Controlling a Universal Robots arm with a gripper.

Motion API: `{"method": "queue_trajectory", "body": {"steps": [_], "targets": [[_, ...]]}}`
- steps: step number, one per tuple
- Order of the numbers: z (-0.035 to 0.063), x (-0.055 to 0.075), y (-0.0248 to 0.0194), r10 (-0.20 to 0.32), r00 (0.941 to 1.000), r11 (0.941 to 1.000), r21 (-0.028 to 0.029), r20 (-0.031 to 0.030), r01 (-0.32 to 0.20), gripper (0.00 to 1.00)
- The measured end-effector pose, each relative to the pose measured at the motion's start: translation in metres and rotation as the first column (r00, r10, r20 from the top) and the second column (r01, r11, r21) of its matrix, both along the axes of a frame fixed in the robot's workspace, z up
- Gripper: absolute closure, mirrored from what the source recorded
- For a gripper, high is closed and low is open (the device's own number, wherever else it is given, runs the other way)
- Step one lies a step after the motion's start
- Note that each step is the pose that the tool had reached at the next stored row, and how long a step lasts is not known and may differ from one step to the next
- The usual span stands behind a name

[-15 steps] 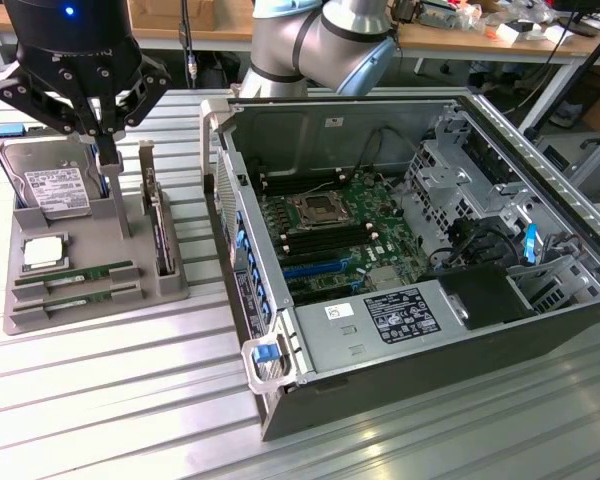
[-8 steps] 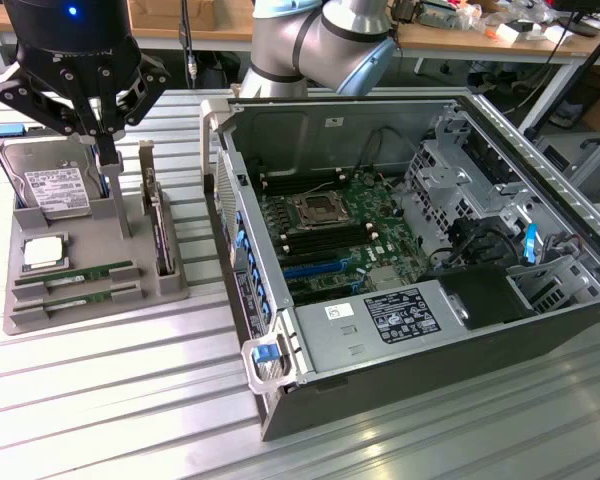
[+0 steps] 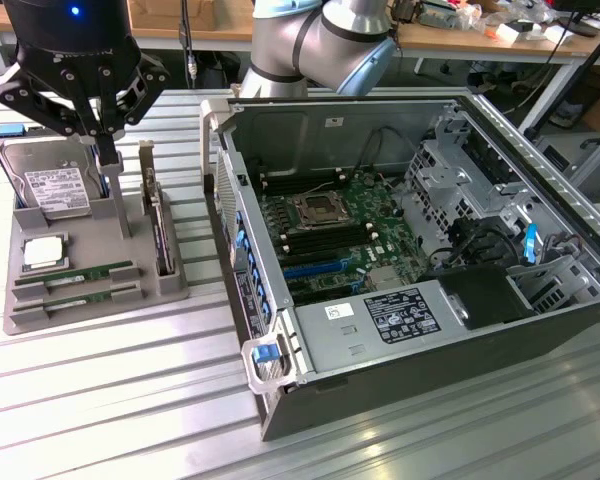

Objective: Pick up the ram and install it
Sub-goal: 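Pick up the ram and move it above insertion slot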

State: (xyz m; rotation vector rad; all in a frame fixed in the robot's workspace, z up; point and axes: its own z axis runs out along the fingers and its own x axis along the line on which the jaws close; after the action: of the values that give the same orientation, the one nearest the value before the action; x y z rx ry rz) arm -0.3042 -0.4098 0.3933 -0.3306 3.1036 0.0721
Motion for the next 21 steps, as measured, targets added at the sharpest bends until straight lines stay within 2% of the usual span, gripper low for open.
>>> {"method": "queue_trajectory", "body": {"steps": [9,21], "targets": [[0.0000,0.0000,0.0000,0.040,0.9992,0.9992,-0.0011,0.0000,-0.040,0.90],[0.0000,0.0000,0.0000,0.097,0.9952,0.9952,-0.0026,-0.0001,-0.097,0.90]]}}
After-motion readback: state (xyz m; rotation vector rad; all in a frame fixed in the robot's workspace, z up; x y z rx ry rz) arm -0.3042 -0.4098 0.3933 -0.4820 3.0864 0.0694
